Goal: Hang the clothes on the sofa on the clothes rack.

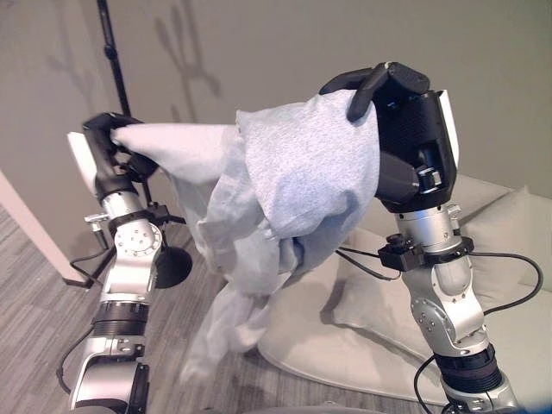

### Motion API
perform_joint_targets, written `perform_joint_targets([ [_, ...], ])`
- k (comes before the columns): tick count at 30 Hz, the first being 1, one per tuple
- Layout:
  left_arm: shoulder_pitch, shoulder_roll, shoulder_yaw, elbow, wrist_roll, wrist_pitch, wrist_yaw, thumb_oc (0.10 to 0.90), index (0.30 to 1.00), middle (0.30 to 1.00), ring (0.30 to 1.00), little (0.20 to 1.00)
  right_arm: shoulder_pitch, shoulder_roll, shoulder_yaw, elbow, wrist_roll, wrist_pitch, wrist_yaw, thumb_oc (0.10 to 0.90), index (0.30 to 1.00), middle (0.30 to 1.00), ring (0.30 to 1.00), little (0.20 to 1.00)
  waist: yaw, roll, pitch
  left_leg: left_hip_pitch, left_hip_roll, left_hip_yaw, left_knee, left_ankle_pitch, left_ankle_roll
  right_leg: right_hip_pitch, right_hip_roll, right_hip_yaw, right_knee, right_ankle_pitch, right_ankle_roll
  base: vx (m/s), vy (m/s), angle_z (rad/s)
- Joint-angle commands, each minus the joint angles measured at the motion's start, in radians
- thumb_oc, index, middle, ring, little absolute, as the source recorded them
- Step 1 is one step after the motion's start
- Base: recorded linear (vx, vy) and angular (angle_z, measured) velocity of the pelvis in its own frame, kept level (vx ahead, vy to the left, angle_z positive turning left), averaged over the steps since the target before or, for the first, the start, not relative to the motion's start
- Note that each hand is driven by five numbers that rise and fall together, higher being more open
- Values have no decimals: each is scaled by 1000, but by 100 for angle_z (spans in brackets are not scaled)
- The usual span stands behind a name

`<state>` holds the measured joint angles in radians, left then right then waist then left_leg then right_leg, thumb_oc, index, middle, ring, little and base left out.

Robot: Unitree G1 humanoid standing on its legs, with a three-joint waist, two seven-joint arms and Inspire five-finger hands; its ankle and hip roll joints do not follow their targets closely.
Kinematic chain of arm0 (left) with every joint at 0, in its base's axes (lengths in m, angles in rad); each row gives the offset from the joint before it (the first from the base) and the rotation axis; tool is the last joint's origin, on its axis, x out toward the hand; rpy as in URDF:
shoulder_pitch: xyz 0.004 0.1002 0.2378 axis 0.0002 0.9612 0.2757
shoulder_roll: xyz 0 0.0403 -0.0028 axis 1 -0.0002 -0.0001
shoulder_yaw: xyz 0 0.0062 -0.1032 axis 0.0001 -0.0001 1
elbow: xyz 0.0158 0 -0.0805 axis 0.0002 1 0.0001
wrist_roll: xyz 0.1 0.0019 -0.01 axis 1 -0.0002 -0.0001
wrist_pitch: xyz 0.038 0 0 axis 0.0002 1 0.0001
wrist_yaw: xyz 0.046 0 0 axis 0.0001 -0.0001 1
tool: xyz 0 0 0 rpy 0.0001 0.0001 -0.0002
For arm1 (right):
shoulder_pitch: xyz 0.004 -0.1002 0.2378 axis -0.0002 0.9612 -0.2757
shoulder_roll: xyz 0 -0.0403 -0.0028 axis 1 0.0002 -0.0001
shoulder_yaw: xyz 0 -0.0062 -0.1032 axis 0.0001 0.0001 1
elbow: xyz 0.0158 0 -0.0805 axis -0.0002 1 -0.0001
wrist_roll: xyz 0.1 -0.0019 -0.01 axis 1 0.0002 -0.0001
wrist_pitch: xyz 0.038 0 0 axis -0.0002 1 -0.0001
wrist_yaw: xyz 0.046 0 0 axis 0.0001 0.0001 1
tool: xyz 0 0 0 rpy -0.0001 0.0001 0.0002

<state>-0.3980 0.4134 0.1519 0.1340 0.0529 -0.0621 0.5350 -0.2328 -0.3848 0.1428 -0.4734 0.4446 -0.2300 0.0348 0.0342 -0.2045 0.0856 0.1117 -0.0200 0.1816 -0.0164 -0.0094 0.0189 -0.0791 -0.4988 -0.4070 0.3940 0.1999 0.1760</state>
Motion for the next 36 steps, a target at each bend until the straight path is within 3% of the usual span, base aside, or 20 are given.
perform_joint_targets([
  [1,-11,81,-9,-168,79,-150,23,400,300,300,300,300,-27,18,-103,3,58,-110,8,400,300,300,300,300,10,12,-71,67,-55,3,-71,-97,45,-27,30,2,159,-82,26,34,22,18],
  [6,50,78,36,-289,76,-185,-18,400,300,300,300,300,50,-52,-192,30,27,-104,25,400,300,300,300,300,6,28,-30,70,-27,-43,-71,-86,19,-126,219,58,30,-214,-32,43,-24,32],
  [10,80,69,42,-328,61,-195,-47,400,300,300,300,300,93,-76,-222,45,-23,-99,14,400,300,300,300,300,-5,34,-10,77,-28,-81,-71,-88,11,-162,285,77,-21,-202,-40,86,-18,55],
  [15,186,42,35,-364,59,-203,-112,400,300,300,300,300,210,-76,-233,73,-117,-72,13,400,300,300,300,300,-24,31,-30,97,-50,-139,-54,-124,17,-71,376,113,-157,-223,-67,213,-61,62],
  [16,228,16,25,-371,17,-214,-140,400,300,300,300,300,238,-75,-224,107,-120,-59,18,400,300,300,300,300,-28,46,-43,87,-43,-138,44,-183,3,-13,396,109,-217,-243,-71,183,-49,8],
  [17,230,15,26,-373,15,-214,-143,400,300,300,300,300,239,-76,-224,108,-120,-60,18,400,300,300,300,300,-30,46,-43,79,-43,-140,58,-186,2,-9,396,105,-227,-234,-72,282,-38,10],
  [18,256,-1,11,-382,-39,-227,-174,400,300,300,300,300,269,-87,-239,133,-122,-52,20,400,300,300,300,300,-40,71,-32,7,-23,-113,232,-149,-63,55,411,101,-293,-240,-91,59,2,17],
  [19,257,-2,10,-383,-41,-228,-176,400,300,300,300,300,270,-89,-241,133,-121,-53,20,400,300,300,300,300,-42,70,-32,-6,-24,-115,247,-148,-64,55,409,96,-302,-229,-93,67,13,45],
  [20,264,-4,-1,-392,-64,-236,-193,400,300,300,300,300,282,-98,-255,148,-116,-54,16,400,300,300,300,300,-49,76,-16,-100,3,-95,418,-70,-132,75,406,81,-332,-214,-107,-7,4,53],
  [21,273,-3,-7,-399,-90,-240,-198,400,300,300,300,300,287,-104,-255,158,-104,-54,13,400,300,300,300,300,-52,77,-3,-147,46,-44,514,-24,-164,98,403,69,-350,-225,-118,29,3,65],
  [22,283,0,-12,-405,-104,-242,-198,400,300,300,300,300,286,-112,-250,168,-101,-56,9,400,300,300,300,300,-48,66,11,-198,67,-1,597,17,-173,119,389,60,-367,-228,-128,74,-4,72],
  [23,293,-4,-9,-411,-132,-245,-187,400,300,300,300,300,292,-109,-242,175,-99,-55,0,400,300,300,300,300,-43,54,28,-308,177,50,708,44,-169,152,377,47,-401,-235,-136,36,0,54],
  [25,296,-6,-9,-409,-146,-242,-192,400,300,300,300,300,291,-112,-242,178,-103,-54,-5,400,300,300,300,300,-37,54,32,-338,224,54,716,33,-151,160,374,49,-413,-235,-135,68,75,20],
  [27,298,-6,-2,-404,-153,-243,-186,400,300,300,300,300,283,-119,-240,175,-104,-56,-8,400,300,300,300,300,-29,64,30,-345,333,33,623,3,-138,178,360,62,-427,-238,-109,128,207,1],
  [29,298,-6,-1,-403,-158,-246,-186,400,300,300,300,300,277,-124,-241,171,-101,-57,-6,400,300,300,300,300,-29,67,24,-321,374,28,527,22,-135,178,342,69,-428,-233,-93,241,570,-30],
  [30,303,-5,-7,-409,-202,-251,-164,400,300,300,300,300,237,-129,-214,169,-66,-58,-16,400,300,300,300,300,5,112,10,-246,472,-159,95,169,-204,177,286,141,-407,-261,-24,378,890,-37],
  [31,303,-5,-7,-409,-203,-251,-163,400,300,300,300,300,236,-130,-213,170,-66,-58,-16,400,300,300,300,300,3,116,10,-237,476,-160,75,181,-209,177,291,139,-403,-264,-26,392,967,-38],
  [33,294,-10,-23,-405,-201,-255,-155,400,300,300,300,300,222,-130,-194,180,-60,-61,-24,400,300,300,300,300,10,138,7,-221,500,-282,8,232,-251,184,264,184,-381,-273,-3,179,532,-47],
  [35,282,-7,-52,-400,-203,-254,-175,400,300,300,300,300,232,-125,-188,175,-41,-60,-9,400,300,300,300,300,-8,151,-2,-232,493,-321,58,163,-260,184,238,199,-319,-298,18,207,607,-72],
  [36,259,-6,-76,-401,-197,-246,-191,400,300,300,300,300,250,-122,-200,175,-47,-58,-6,400,300,300,300,300,-26,154,-7,-245,498,-284,81,127,-265,197,215,193,-290,-316,32,161,641,-37],
])
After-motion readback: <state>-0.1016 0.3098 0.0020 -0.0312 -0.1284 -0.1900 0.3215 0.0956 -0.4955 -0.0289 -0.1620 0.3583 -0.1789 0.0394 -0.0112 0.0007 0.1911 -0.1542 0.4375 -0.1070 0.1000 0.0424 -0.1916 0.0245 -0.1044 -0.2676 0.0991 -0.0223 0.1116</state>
